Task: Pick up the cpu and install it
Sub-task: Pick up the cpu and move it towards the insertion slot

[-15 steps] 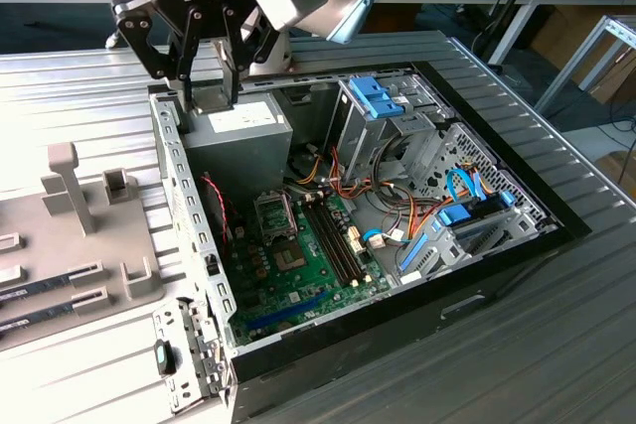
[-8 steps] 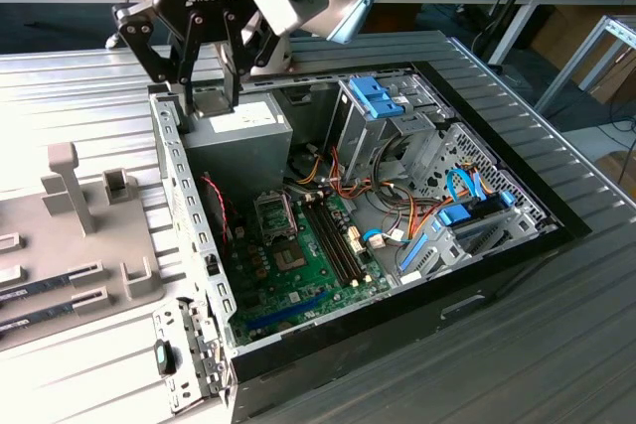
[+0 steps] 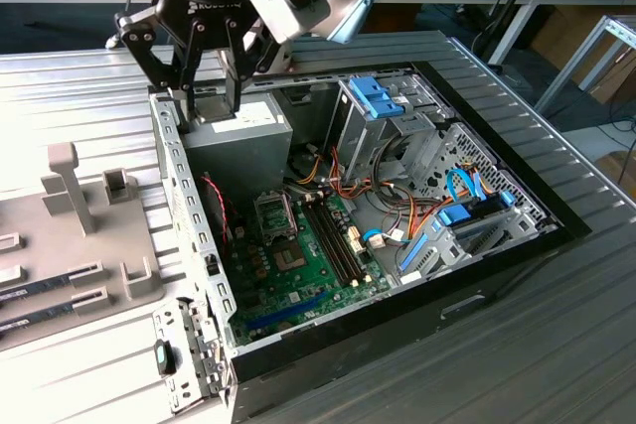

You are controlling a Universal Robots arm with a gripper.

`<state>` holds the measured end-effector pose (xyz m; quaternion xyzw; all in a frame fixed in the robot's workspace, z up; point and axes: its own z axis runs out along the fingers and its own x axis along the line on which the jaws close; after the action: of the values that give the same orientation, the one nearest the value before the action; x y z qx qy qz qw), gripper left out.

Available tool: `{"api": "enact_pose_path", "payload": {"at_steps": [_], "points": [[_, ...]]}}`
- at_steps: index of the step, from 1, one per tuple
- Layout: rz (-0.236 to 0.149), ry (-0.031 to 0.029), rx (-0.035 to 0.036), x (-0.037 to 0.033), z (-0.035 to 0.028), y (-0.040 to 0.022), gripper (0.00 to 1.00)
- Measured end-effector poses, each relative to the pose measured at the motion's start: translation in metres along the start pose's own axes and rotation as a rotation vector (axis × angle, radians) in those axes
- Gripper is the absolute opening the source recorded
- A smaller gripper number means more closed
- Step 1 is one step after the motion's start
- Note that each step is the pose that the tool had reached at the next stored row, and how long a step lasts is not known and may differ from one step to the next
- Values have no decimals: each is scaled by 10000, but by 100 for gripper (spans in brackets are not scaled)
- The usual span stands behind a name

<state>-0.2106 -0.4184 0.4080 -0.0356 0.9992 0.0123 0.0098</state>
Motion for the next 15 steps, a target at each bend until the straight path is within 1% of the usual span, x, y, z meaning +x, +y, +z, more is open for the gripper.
{"api": "enact_pose_path", "payload": {"at_steps": [15], "points": [[0, 0, 0, -3, 48, -42, 47]]}}
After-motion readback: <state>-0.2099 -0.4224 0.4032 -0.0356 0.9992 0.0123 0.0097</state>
